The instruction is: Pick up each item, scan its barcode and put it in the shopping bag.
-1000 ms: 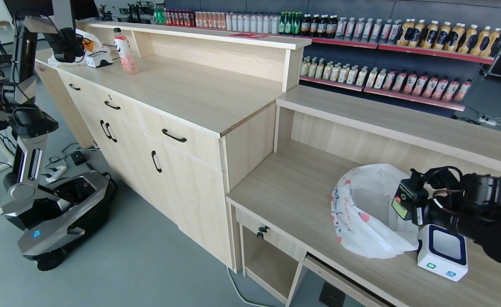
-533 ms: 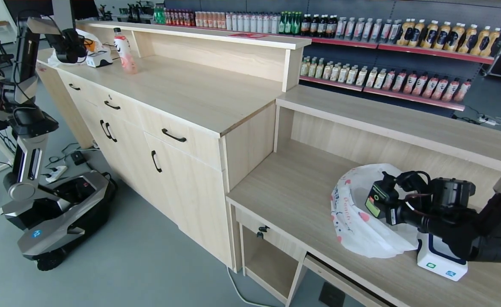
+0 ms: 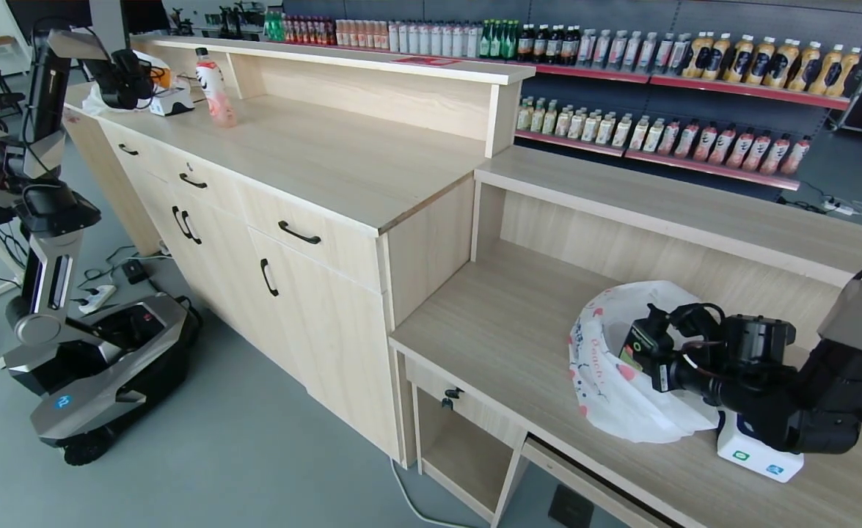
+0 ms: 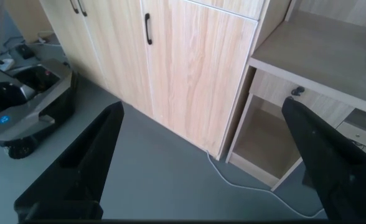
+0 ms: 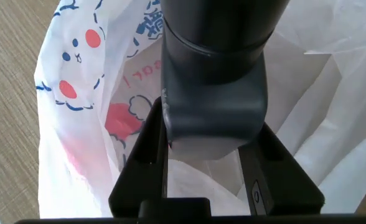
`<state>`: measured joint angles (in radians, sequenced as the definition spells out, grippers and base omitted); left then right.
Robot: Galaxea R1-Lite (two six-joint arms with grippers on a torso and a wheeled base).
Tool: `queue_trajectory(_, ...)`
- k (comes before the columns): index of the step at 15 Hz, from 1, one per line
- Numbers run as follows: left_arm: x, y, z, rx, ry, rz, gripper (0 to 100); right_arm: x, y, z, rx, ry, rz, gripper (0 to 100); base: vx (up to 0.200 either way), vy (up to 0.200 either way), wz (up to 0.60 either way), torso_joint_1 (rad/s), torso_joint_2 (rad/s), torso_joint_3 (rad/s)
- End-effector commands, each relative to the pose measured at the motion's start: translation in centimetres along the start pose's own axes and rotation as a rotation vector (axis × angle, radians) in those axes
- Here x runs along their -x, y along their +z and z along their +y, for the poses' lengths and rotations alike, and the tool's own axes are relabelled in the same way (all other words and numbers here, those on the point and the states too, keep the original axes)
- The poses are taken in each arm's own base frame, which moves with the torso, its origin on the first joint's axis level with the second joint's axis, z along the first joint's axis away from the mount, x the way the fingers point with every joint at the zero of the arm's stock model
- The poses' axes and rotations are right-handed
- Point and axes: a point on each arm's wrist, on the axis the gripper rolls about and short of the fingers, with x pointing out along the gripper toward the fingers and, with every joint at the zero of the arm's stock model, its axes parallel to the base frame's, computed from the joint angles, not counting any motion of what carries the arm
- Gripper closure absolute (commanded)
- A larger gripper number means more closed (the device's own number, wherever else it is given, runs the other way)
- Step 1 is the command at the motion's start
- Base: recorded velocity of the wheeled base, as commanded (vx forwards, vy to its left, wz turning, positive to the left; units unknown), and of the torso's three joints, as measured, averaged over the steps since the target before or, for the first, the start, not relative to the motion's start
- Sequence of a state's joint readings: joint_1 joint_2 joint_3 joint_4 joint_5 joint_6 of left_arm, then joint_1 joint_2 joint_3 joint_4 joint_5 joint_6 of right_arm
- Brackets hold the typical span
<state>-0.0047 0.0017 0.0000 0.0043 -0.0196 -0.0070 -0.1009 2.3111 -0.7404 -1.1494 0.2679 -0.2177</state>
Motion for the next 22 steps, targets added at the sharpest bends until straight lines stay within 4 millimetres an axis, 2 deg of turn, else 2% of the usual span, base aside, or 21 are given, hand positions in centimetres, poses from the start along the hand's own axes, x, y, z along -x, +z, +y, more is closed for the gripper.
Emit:
queue_trajectory(1, 0.0, 0.0, 0.0, 0.001, 0.0, 0.0, 0, 0.0, -1.1, 0.2, -0.008, 0.011, 0.033, 100, 0.0, 0.0, 0.0, 0.0, 0.0, 0.0)
queue_trajectory(5, 0.0, 0.0, 0.0, 0.001, 0.0, 0.0, 0, -0.8, -1.4, 0.5, 0.003, 0.078, -0.003, 100, 0.0, 0.0, 0.0, 0.0, 0.0, 0.0)
queue_trajectory(15, 0.0, 0.0, 0.0, 0.001, 0.0, 0.0, 0, -2.2, -2.3, 0.8, 0.007, 0.094, 0.006, 100, 0.0, 0.0, 0.0, 0.0, 0.0, 0.0)
queue_trajectory(16, 0.0, 0.0, 0.0, 0.001, 0.0, 0.0, 0, -2.2, -2.2, 0.8, 0.006, 0.092, 0.005, 0, 0.0, 0.0, 0.0, 0.0, 0.0, 0.0)
queue_trajectory(20, 0.0, 0.0, 0.0, 0.001, 0.0, 0.0, 0, -1.9, -1.5, 0.7, 0.013, 0.089, -0.016, 0, 0.0, 0.0, 0.0, 0.0, 0.0, 0.0)
queue_trajectory(22, 0.0, 0.0, 0.0, 0.001, 0.0, 0.0, 0, -0.9, 0.3, 0.4, 0.025, 0.074, -0.053, 0, 0.0, 0.0, 0.0, 0.0, 0.0, 0.0)
